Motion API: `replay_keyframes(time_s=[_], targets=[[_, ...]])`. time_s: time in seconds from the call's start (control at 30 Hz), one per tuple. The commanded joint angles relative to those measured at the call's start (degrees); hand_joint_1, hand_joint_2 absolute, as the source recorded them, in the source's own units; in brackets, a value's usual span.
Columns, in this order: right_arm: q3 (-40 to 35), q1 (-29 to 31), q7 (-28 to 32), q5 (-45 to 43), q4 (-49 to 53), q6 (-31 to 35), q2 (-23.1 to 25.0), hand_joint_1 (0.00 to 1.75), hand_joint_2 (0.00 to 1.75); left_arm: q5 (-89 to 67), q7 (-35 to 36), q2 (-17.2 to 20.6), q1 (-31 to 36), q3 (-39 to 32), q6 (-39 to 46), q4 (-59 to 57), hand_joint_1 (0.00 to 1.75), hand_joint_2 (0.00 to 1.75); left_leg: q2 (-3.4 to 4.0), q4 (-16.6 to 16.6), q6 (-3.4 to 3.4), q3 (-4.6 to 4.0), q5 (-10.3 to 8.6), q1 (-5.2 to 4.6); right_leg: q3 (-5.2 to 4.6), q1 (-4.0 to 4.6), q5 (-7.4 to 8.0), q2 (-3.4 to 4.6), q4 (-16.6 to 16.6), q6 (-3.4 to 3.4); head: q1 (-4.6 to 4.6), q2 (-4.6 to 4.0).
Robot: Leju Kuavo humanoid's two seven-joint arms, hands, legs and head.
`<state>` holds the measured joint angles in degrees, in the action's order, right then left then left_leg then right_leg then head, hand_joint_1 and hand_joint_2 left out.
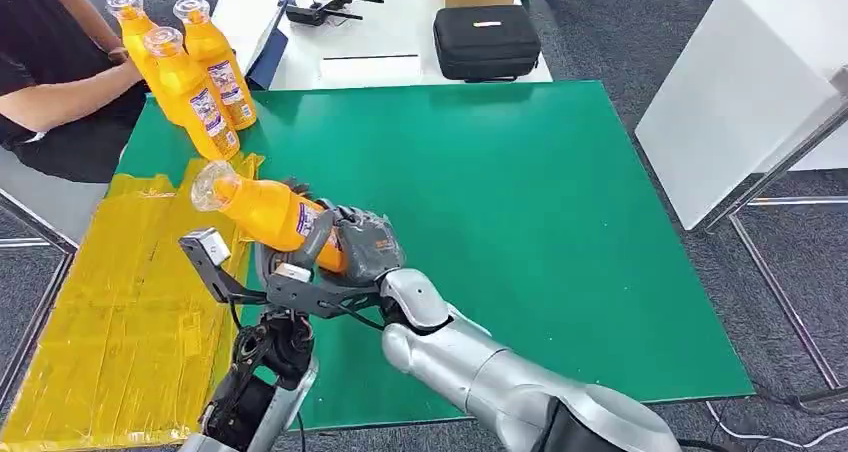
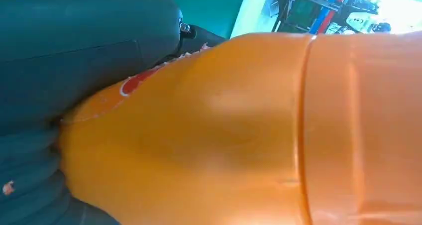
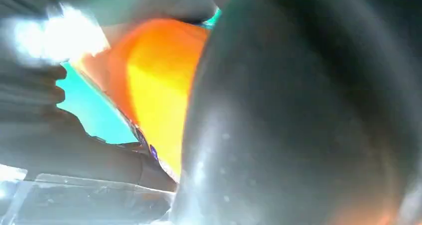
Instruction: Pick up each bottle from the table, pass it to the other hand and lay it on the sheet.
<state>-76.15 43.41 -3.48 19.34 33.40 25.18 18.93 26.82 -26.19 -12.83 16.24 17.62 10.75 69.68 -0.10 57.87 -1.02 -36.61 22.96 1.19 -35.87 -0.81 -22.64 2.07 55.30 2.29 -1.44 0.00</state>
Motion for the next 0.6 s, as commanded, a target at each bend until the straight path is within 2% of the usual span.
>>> replay_keyframes(time_s=[0.03, 0.07, 0.1, 0.2, 0.23, 0.27, 0.3, 0.37, 0.43, 0.47, 0.5, 0.53, 0.6], targets=[[-6.98, -8.10, 2.64, 2.77, -2.53, -7.85, 1.07, 0.79, 1.75, -1.47, 0.07, -2.10, 11.74, 2.22, 0.31, -3.39, 1.75, 1.75, -0.49, -0.02, 0.00, 0.21, 0.04, 0.05, 0.38, 0.09, -0.20, -0.64, 0.00, -0.10, 0.00, 0.00], [-6.82, -8.03, 3.10, 2.75, -3.05, -7.76, 1.07, 0.02, 1.75, -1.45, 0.09, -1.96, 11.68, 2.06, 0.26, -3.14, 1.75, 1.75, -0.56, 0.01, 0.00, 0.30, 0.09, 0.06, 0.48, 0.12, -0.28, -0.75, 0.04, -0.13, 0.00, 0.00], [-7.21, -7.62, 1.52, 4.19, -4.18, -6.73, 1.07, 0.00, 0.00, -2.87, -0.80, -1.52, 11.47, 1.94, 1.38, -2.51, 1.75, 1.75, -0.50, -0.02, 0.00, 0.19, 0.03, 0.07, 0.37, 0.11, -0.19, -0.65, -0.02, -0.10, 0.02, 0.00], [0.21, -6.45, 5.08, -0.47, -10.12, -3.79, 1.07, 0.00, 0.00, -9.40, -4.26, 0.93, 10.03, -0.92, 7.70, 1.04, 1.75, 1.75, -0.54, 0.00, 0.00, 0.32, 0.08, 0.04, 0.49, 0.09, -0.27, -0.73, 0.04, -0.13, -0.18, 0.00], [3.00, -5.36, 7.83, -1.39, -12.63, -2.67, 1.07, 0.00, 0.00, -11.62, -4.76, 1.98, 9.53, -2.60, 9.39, 2.36, 1.75, 1.75, -0.55, 0.05, -0.01, -0.04, 0.02, 0.04, 0.23, 0.08, -0.20, -0.68, 0.10, -0.10, 0.49, 0.00], [4.28, -4.60, 9.64, -1.38, -14.10, -3.23, 1.07, 0.00, 0.00, -11.76, -4.03, 2.55, 9.20, -3.58, 8.47, 3.13, 1.75, 1.75, -0.30, 0.04, 0.01, 0.15, 0.09, 0.02, 0.33, 0.07, -0.23, -0.49, 0.15, -0.13, 0.54, 0.00], [4.98, -4.35, 10.23, -1.12, -14.58, -3.49, 1.07, 0.00, 0.00, -12.00, -3.70, 2.59, 9.05, -4.23, 7.87, 3.41, 1.75, 1.75, -0.23, 0.03, 0.00, 0.08, 0.05, -0.12, 0.16, -0.10, -0.15, -0.38, 0.18, -0.09, 0.13, 0.00], [4.97, -4.47, 10.07, -1.00, -14.30, -3.45, 1.07, 0.00, 0.00, -12.08, -3.68, 2.42, 9.05, -4.26, 7.80, 3.36, 1.75, 1.75, -0.34, 0.03, 0.02, 0.10, 0.06, 0.02, 0.26, 0.05, -0.16, -0.50, 0.14, -0.11, 0.26, 0.00], [8.56, -4.74, 10.51, -1.60, -14.54, -0.59, 1.07, 0.00, 0.00, -16.95, -5.83, 2.49, 8.67, -5.52, 12.53, 3.64, 1.75, 1.75, -0.41, 0.02, 0.02, 0.13, 0.05, -0.02, 0.28, 0.02, -0.18, -0.55, 0.14, -0.11, 0.28, 0.00], [12.11, -4.56, 12.31, -2.70, -14.13, 0.58, -0.10, 0.00, 0.00, -20.50, -6.88, 3.66, 7.96, -7.08, 16.62, 4.42, 1.75, 1.75, -0.36, -0.01, 0.02, -0.03, -0.02, 0.02, 0.12, 0.03, -0.08, -0.45, 0.08, -0.07, 0.28, 0.00], [15.74, -4.68, 14.46, -3.02, -13.18, 3.14, -2.06, 0.00, 0.00, -23.23, -7.24, 5.26, 6.58, -9.13, 18.96, 5.37, 1.75, 1.75, -0.39, -0.01, 0.01, 0.20, 0.06, -0.05, 0.32, -0.01, -0.20, -0.55, 0.15, -0.11, 0.24, 0.00], [18.16, -4.92, 16.44, -3.24, -12.31, 3.31, -3.49, 0.00, 0.00, -24.05, -7.43, 6.07, 5.53, -11.00, 19.67, 5.77, 1.75, 1.75, -0.29, -0.05, 0.00, 0.00, -0.03, -0.02, 0.16, 0.00, -0.06, -0.40, 0.06, -0.07, 0.35, 0.00], [24.69, -6.31, 20.06, -2.55, -8.87, 4.54, -6.45, 0.00, 0.00, -26.80, -8.91, 8.05, 3.97, -15.45, 21.61, 4.77, 1.75, 1.75, -0.11, -0.12, 0.00, 0.18, 0.01, -0.06, 0.29, -0.03, -0.06, -0.23, 0.02, -0.07, 0.30, 0.00]])
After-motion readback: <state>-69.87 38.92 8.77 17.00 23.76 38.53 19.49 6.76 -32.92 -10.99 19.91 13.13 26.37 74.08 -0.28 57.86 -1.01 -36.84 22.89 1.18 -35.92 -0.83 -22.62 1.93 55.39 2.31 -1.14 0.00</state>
